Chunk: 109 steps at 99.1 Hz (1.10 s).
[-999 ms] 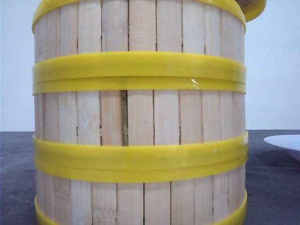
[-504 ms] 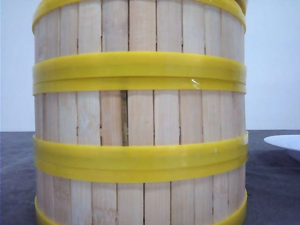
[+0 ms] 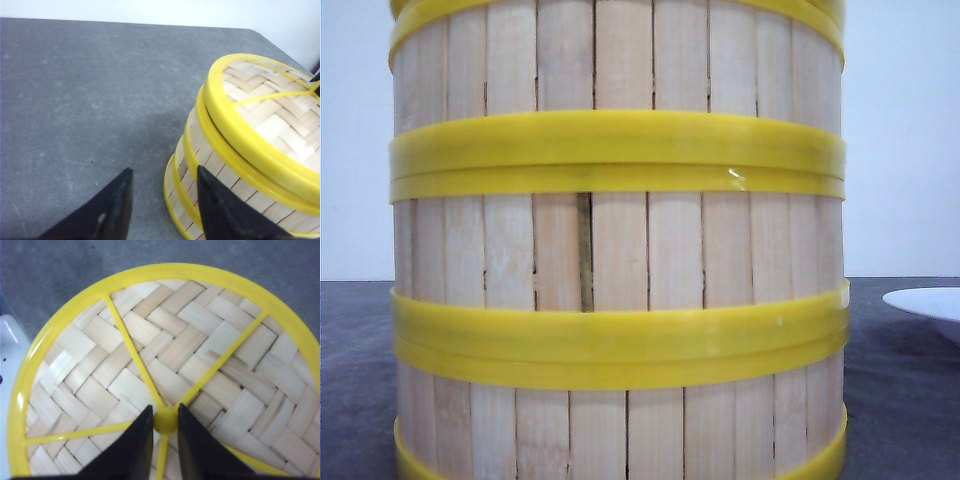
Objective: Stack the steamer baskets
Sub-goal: 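Lower the lid onto the top basket and open the right gripper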
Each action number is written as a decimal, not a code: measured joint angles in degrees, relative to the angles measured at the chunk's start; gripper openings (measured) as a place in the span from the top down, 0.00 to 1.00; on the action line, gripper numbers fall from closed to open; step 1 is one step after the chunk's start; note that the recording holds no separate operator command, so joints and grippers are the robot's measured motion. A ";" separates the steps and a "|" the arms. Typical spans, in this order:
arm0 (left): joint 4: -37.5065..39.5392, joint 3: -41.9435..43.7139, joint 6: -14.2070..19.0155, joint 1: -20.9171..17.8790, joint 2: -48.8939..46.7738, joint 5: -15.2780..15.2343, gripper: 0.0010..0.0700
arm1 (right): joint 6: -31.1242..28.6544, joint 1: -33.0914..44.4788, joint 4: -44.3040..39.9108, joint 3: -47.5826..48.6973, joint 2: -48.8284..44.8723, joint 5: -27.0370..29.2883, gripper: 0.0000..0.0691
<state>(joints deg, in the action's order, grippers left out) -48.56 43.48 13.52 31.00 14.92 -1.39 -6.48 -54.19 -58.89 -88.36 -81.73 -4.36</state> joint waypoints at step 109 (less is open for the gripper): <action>-1.62 0.00 0.00 0.00 0.00 0.02 0.68 | -0.35 -0.13 3.69 -7.85 12.96 20.74 0.45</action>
<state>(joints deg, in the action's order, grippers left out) -50.17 43.48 13.52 31.00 14.92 -1.37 -6.83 -54.33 -55.20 -96.20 -68.77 16.38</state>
